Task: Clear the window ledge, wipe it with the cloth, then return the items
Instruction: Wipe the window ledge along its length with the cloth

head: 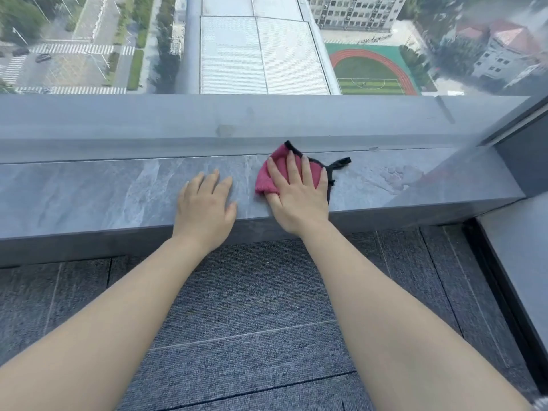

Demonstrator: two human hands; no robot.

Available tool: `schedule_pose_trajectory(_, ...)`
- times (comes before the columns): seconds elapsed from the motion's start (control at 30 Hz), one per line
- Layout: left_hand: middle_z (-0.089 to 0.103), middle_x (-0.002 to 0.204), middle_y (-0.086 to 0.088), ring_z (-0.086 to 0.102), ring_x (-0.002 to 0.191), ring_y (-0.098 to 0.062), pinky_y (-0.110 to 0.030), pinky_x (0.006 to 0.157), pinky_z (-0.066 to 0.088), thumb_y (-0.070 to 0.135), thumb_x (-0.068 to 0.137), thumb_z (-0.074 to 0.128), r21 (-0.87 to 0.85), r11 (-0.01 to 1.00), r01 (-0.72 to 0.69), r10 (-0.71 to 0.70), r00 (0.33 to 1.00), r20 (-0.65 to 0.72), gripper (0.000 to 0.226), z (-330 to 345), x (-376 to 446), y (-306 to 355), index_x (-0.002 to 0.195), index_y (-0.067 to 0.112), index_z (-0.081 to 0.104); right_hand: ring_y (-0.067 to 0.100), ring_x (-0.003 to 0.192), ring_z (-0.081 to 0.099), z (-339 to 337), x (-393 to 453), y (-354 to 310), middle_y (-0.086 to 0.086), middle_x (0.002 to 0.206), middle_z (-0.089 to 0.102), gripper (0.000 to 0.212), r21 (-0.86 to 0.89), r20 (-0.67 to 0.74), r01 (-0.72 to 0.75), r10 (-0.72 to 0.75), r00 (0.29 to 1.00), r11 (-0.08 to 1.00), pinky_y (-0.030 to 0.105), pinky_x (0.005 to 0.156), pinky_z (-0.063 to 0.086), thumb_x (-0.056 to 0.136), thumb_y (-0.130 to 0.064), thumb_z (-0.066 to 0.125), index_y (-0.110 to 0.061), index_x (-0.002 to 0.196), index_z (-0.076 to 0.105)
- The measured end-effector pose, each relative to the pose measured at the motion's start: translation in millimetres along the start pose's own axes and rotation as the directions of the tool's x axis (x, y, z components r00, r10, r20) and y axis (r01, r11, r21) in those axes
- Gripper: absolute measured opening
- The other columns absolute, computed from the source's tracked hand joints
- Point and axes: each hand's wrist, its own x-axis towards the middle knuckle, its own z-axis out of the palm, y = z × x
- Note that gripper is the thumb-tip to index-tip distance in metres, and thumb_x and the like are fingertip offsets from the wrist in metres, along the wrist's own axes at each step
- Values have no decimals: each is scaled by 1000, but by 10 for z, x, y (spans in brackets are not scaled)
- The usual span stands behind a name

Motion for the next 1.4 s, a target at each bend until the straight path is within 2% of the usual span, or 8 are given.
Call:
schedule_pose_trajectory(0.17, 28, 151, -12, 19, 140, -31, -42, 115, 12, 25, 91, 43, -21, 999, -34, 34, 999, -15, 49, 51, 70, 196, 137, 12, 34, 15, 147, -8, 11, -252, 358, -9, 159, -2, 54, -8, -7, 151, -151, 989, 989, 42, 118, -10, 96, -30, 28, -44, 145, 9)
schedule_pose_trajectory(0.37, 23, 153, -8, 14, 141, -28, -41, 116, 9, 29, 93, 38, 16, 991, -131, 131, 991, 34, 50, 191, 197, 619, 140, 16, 27, 25, 147, -12, -83, -355, 1016, -1, 159, -12, 56, -68, -21, -177, 176, 984, 982, 49, 115, -13, 98, -36, 22, -35, 147, -3)
schedule_pose_trajectory(0.63, 19, 155, -5, 12, 142, -28, -41, 117, 7, 32, 94, 34, 55, 988, -144, 140, 988, 66, 51, 252, 263, 770, 141, 19, 22, 40, 143, -16, -185, 35, 1030, 14, 157, -18, 64, 98, -2, -541, 544, 839, 835, 63, 110, -9, 96, -46, 19, -23, 148, -10)
schedule_pose_trajectory(0.73, 20, 154, -5, 13, 142, -28, -41, 118, 8, 32, 93, 36, 51, 988, -148, 144, 987, 72, 51, 245, 274, 767, 141, 19, 24, 39, 144, -15, -214, 168, 897, 13, 158, -15, 63, 83, 10, -465, 465, 885, 882, 63, 111, -8, 96, -43, 20, -21, 148, -8)
schedule_pose_trajectory(0.87, 25, 153, -8, 17, 140, -30, -42, 117, 11, 30, 91, 43, 25, 990, -139, 138, 989, 61, 51, 226, 285, 788, 138, 17, 31, 28, 146, -13, -191, 49, 825, 4, 159, -11, 60, 7, -5, -98, 98, 995, 995, 53, 115, -9, 95, -37, 27, -31, 148, 0)
schedule_pose_trajectory(1.0, 34, 148, -14, 25, 136, -34, -45, 114, 16, 29, 89, 45, 1, 991, -136, 136, 991, 8, 48, 236, 291, 853, 134, 12, 40, 14, 148, -4, -190, -152, 1043, -10, 159, 1, 58, 58, -8, 122, -122, 992, 991, 41, 118, -10, 88, -32, 23, -43, 144, 17)
schedule_pose_trajectory(1.17, 28, 151, -10, 19, 139, -29, -40, 115, 12, 27, 92, 42, 14, 987, -161, 160, 986, 40, 48, 289, 375, 1025, 137, 14, 33, 22, 147, -9, -144, -293, 1393, -2, 160, -7, 57, -7, -52, -149, 148, 988, 989, 46, 116, -12, 95, -36, 29, -37, 147, 5)
schedule_pose_trajectory(1.4, 23, 153, -7, 16, 140, -28, -39, 115, 10, 29, 93, 37, 52, 981, -186, 184, 982, 53, 49, 356, 453, 1222, 139, 17, 28, 36, 144, -16, -215, -19, 1547, 12, 157, -17, 67, 84, -33, -534, 538, 842, 841, 60, 111, -10, 95, -48, 21, -22, 148, -11)
